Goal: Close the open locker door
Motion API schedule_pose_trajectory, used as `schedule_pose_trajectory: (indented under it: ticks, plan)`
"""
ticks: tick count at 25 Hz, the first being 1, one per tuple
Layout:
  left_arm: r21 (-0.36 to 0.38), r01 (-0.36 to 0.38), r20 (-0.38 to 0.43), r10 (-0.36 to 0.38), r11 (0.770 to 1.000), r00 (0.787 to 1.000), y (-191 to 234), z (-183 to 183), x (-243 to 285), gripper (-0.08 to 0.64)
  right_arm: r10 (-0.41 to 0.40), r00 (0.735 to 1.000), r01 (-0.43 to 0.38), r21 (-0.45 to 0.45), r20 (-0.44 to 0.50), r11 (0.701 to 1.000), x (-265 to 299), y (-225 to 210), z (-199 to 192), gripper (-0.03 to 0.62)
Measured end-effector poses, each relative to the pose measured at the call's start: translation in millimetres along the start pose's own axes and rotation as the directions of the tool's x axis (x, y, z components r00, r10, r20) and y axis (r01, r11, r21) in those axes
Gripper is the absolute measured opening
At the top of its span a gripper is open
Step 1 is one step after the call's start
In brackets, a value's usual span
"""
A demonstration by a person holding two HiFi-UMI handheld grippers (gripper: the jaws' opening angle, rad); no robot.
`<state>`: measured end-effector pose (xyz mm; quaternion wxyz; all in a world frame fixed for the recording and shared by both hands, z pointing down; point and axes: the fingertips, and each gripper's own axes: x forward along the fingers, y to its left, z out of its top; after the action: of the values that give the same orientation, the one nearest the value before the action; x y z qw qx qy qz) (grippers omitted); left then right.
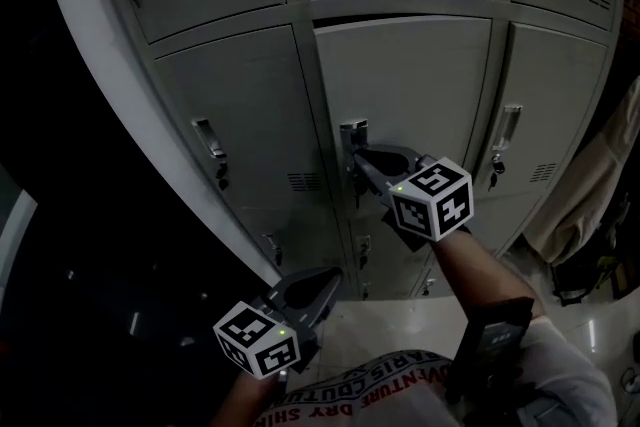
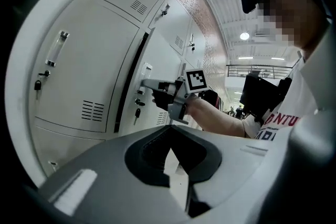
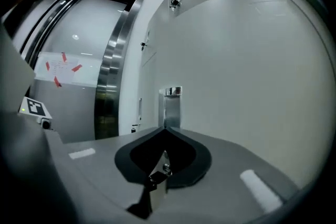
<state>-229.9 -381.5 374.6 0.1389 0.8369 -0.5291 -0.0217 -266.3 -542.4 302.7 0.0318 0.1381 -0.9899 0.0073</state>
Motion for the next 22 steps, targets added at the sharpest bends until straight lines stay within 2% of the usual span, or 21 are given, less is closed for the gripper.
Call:
schedule_pose_trajectory:
  ticks: [6, 8, 12, 14, 18, 22]
  plan:
    - [-0.010, -0.031, 0.002, 0.031, 0.999, 1.000, 10, -4, -14, 0.005, -0.121, 0.992, 0.120, 0.057, 0.026, 0.991, 24, -41, 2, -0.009]
    - [-0.012, -0.037, 0.001, 0.037, 0.999, 0.999, 10, -6, -19, 0.005, -0.129, 0.991, 0.126, 0.069, 0.039, 0.990, 28, -44, 4, -0.006]
    - [-0.014, -0.043, 0.000, 0.043, 0.999, 0.999, 5, -8, -28, 0.005, -0.163, 0.986, 0.162, 0.019, 0.029, 0.987, 31, -40, 4, -0.006]
    - [-0.014, -0.043, -0.005, 0.043, 0.999, 0.999, 1, -11, -35, 0.005, -0.174, 0.984, 0.173, 0.035, 0.038, 0.984, 27, -37, 4, -0.008]
    - [-0.007, -0.043, -0.018, 0.043, 0.999, 0.999, -10, -19, -52, 0.005, -0.171, 0.984, 0.169, 0.043, 0.054, 0.985, 3, -7, -5, -0.008]
    - [0.006, -0.025, -0.026, 0.025, 1.000, 0.999, -34, -28, -75, 0.005, -0.110, 0.994, 0.109, 0.044, 0.007, 0.993, -39, 53, -33, -0.008]
